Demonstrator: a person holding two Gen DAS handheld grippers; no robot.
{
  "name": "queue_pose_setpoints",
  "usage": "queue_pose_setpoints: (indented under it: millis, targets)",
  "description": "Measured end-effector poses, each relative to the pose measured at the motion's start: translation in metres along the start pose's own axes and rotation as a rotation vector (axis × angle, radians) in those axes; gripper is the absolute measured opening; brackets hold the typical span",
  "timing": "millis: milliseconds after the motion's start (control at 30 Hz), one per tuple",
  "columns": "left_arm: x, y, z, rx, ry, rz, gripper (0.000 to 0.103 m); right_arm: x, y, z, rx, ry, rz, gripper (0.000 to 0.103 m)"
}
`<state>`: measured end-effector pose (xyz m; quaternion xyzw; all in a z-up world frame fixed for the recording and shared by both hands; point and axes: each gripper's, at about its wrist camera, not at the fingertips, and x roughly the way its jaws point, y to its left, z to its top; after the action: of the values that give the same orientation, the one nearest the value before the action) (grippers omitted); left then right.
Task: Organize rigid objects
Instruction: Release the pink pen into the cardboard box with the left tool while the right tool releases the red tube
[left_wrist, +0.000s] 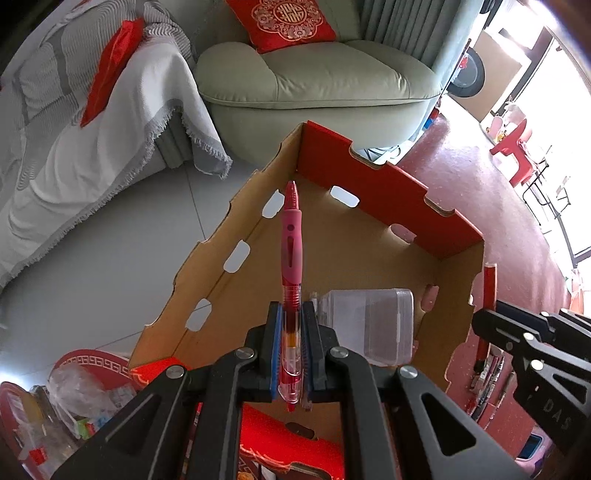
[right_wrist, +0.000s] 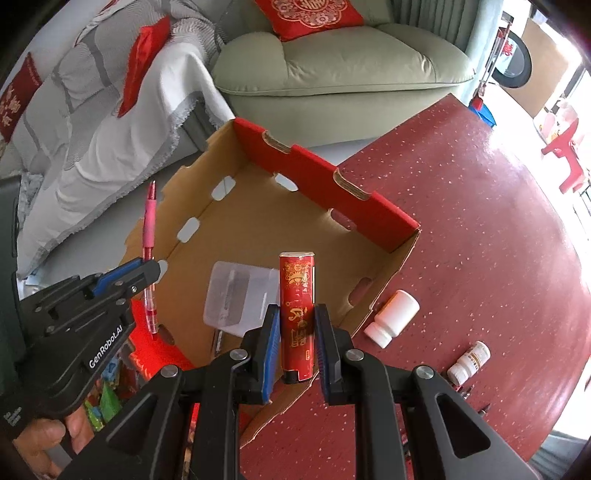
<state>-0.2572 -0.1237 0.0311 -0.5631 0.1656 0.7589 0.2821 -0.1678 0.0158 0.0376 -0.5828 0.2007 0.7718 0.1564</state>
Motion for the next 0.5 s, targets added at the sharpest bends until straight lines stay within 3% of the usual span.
queue_pose_setpoints:
  millis: [500]
  targets:
    - [0.029,0.005,-0.002,0.007,0.052,0.017,0.011,0.03,-0.006,0.012,0.057,0.032,-0.006,0.019]
